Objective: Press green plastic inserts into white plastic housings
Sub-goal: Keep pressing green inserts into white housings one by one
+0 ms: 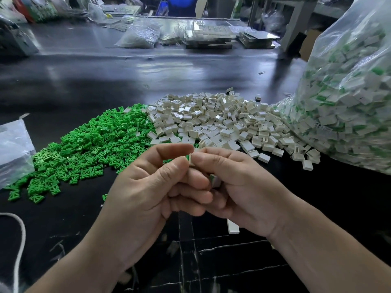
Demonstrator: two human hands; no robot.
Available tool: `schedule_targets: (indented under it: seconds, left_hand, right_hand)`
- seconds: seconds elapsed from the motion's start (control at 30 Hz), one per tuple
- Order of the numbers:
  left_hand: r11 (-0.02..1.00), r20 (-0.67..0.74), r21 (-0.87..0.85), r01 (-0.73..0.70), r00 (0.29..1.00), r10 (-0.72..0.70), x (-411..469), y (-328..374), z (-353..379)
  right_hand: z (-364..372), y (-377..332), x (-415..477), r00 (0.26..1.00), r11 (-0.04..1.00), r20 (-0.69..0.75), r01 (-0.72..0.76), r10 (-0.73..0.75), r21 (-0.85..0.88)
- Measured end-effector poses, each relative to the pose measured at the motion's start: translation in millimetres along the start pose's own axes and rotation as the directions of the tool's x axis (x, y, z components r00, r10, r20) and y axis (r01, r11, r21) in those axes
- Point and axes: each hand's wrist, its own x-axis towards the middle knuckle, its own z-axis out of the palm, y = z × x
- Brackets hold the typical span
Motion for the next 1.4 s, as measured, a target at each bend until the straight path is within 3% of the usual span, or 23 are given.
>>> schedule_targets:
  seconds: [0.1,0.23,0.37,0.5,0.6,0.73,0.83,0.9,1.03,1.17,1.3,1.4]
  left_hand:
    - [0.909,-0.002,0.389,-0.151,0.986,0.165,-3,0,-4]
    - [0.631,0.013,0.728,-0.268,0.926,0.378,-9,0,-3]
    - [0.462,0.075,0.83,-0.312,0.883,0.463,-11,1,0]
    - [0.451,0.045,0.844,-0.291,0.876,0.48,-12,2,-2]
    - [0.411,0.048,0.879,-0.242,0.902,0.429,-9,1,-5]
    - [0.182,0.243,0.941,-0.286,0.943,0.228,-9,-11,-2]
    - [-0.029,0.449,0.893,-0.448,0.892,0.054,-10,-24,10]
    - [-0.094,0.511,0.855,-0.51,0.86,-0.018,-7,-31,14]
    - [-0.095,0.541,0.837,-0.539,0.841,0.003,-2,-34,14]
    - [-0.114,0.482,0.873,-0.474,0.874,0.059,-2,-33,11]
    - [0.017,0.239,0.968,-0.252,0.937,0.253,1,-20,-2]
    - [0.097,0.153,0.975,-0.197,0.926,0.344,3,-16,-5]
  right_hand:
    - [0,-1,0,0.999,0.999,-0.042,-0.021,0.02,-0.032]
    - [1,0,0,0.997,0.998,-0.042,-0.069,0.069,0.008]
    - [1,1,0,0.995,0.994,-0.02,-0.098,0.099,0.048]
    - [-7,-5,1,0.999,0.952,0.048,-0.021,0.006,0.304]
    - [-19,-14,1,0.998,0.912,-0.041,0.061,-0.049,0.405]
    - [-31,-21,0,0.981,0.991,-0.183,0.087,-0.067,0.102]
    - [-33,-19,0,0.962,0.996,-0.256,0.09,-0.092,-0.022]
    - [-34,-18,1,0.957,0.996,-0.277,0.086,-0.093,-0.037]
    - [-35,-15,2,0.945,0.987,-0.311,0.056,-0.101,-0.15]
    - [-35,-9,3,0.937,0.925,-0.33,-0.021,-0.114,-0.38]
    - [-34,-7,0,0.964,0.827,-0.26,-0.097,-0.061,-0.554]
    - [-29,-2,-1,0.986,0.798,-0.165,-0.127,0.035,-0.589]
